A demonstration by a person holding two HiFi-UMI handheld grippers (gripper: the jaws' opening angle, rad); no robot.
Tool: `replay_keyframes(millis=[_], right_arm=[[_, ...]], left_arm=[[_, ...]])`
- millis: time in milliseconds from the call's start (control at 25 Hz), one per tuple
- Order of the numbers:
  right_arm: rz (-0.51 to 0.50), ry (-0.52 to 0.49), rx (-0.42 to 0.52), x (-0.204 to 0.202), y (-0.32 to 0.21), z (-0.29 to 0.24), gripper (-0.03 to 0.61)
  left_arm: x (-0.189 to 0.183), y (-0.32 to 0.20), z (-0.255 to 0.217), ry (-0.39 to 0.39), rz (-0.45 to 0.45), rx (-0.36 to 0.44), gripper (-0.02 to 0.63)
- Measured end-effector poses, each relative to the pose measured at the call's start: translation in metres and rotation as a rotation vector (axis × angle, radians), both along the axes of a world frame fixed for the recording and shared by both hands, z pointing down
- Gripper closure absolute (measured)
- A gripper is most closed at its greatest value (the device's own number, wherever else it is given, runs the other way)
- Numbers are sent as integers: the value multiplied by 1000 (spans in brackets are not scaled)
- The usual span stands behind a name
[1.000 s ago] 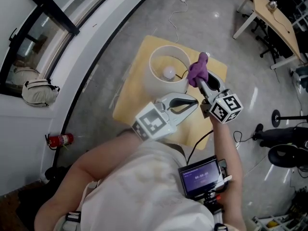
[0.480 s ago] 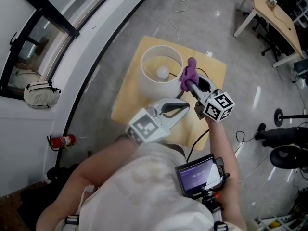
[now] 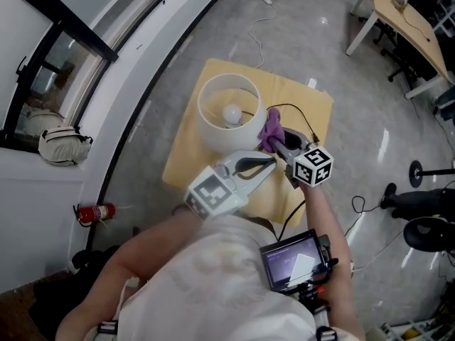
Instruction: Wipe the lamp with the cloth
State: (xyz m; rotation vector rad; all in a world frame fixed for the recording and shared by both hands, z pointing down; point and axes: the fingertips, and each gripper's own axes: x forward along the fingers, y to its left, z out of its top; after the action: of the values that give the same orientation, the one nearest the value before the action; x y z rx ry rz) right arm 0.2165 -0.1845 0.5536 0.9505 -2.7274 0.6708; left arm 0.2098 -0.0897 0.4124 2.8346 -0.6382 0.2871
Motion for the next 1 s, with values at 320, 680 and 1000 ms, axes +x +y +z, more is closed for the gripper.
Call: replay_keyframes(millis=[320, 680, 1000], right_arm=[[13, -2, 74, 18, -17, -35, 456], [-49, 15, 223, 13, -24, -116, 454], [-34, 72, 223, -12, -25, -117, 455]], left_arm=[[9, -5, -11, 36, -10, 27, 613], [-11, -10, -39, 152, -53, 124, 612], [-45, -16, -121, 246, -16, 378, 612]])
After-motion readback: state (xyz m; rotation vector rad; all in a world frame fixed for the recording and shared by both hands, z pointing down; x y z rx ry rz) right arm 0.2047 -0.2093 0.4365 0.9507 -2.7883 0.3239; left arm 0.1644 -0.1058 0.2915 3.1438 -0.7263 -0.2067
